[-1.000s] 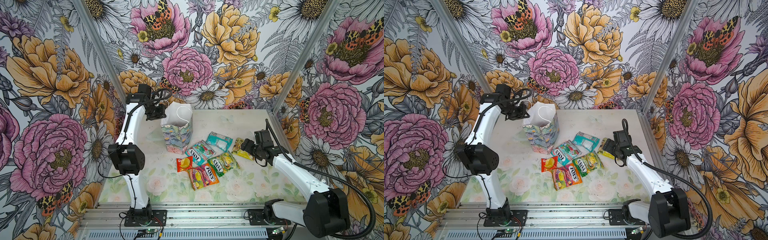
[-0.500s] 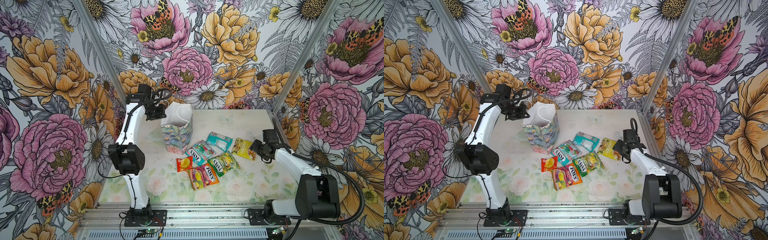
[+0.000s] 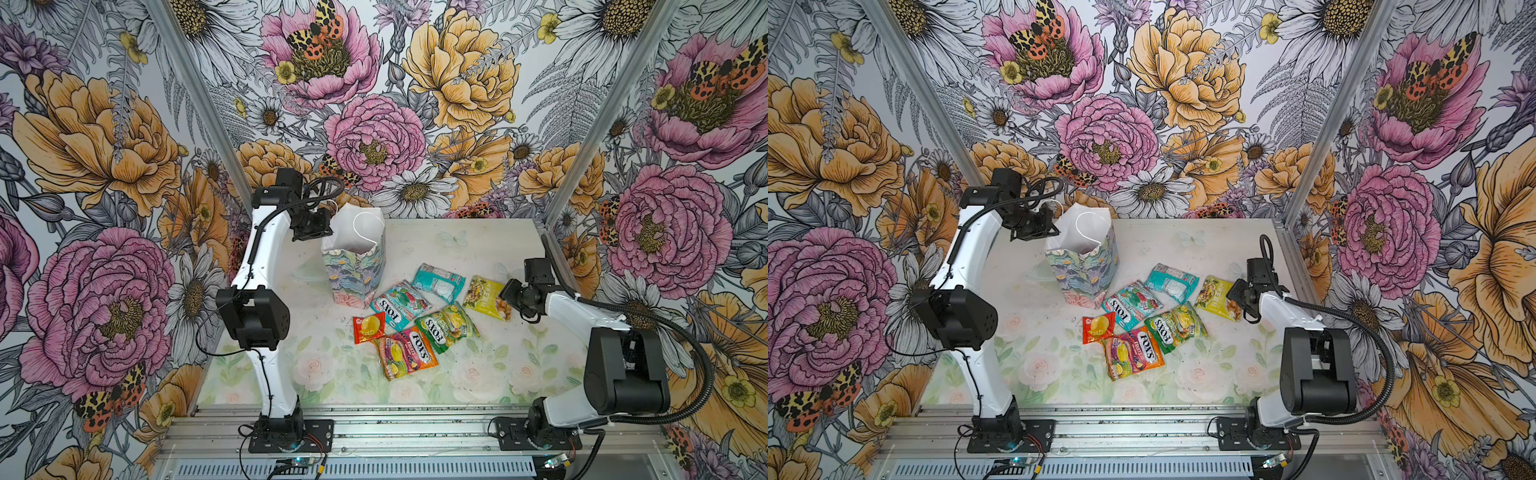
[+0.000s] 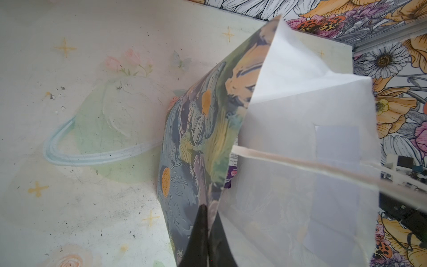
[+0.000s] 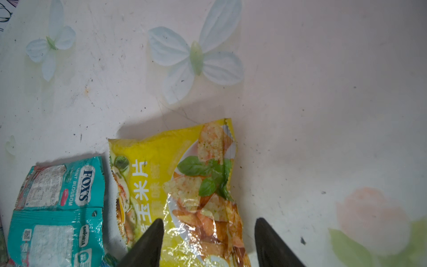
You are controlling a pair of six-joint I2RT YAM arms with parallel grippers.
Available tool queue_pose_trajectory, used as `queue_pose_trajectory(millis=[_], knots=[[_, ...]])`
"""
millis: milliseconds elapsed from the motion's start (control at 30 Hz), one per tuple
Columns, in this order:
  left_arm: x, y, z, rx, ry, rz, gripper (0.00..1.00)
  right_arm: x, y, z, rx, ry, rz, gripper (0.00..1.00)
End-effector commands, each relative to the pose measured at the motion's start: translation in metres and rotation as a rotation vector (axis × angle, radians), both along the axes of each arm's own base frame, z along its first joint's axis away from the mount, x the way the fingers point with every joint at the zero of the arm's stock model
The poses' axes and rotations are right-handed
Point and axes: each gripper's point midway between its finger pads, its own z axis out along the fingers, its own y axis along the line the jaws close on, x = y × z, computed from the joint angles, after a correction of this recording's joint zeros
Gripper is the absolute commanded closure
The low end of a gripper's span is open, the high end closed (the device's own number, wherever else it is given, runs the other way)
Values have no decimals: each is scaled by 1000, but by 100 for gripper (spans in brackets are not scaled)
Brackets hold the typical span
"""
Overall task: Place the snacks into the paper bag
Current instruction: Pick up the snack from the middle-right of the table.
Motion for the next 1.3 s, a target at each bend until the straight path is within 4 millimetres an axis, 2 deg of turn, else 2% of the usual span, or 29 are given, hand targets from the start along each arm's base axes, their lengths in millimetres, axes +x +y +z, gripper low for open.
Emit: queue_pose_trajectory(millis=[0, 400, 633, 1067, 1267], knots=[[-5, -5, 8, -3, -20, -22, 100, 8, -1, -3, 5, -22, 9, 36], [-4, -5, 6, -2, -18, -21, 100, 11, 4, -26, 51, -1, 1, 41], [-4, -5, 6, -2, -18, -20, 100, 10, 6, -27, 66, -9, -1, 51], [-5, -6, 7, -3, -20, -24, 100, 11, 13, -31, 106, -24, 9, 85], [-5, -6, 7, -4, -19, -24, 100, 14, 17, -25, 120, -52, 22, 100]])
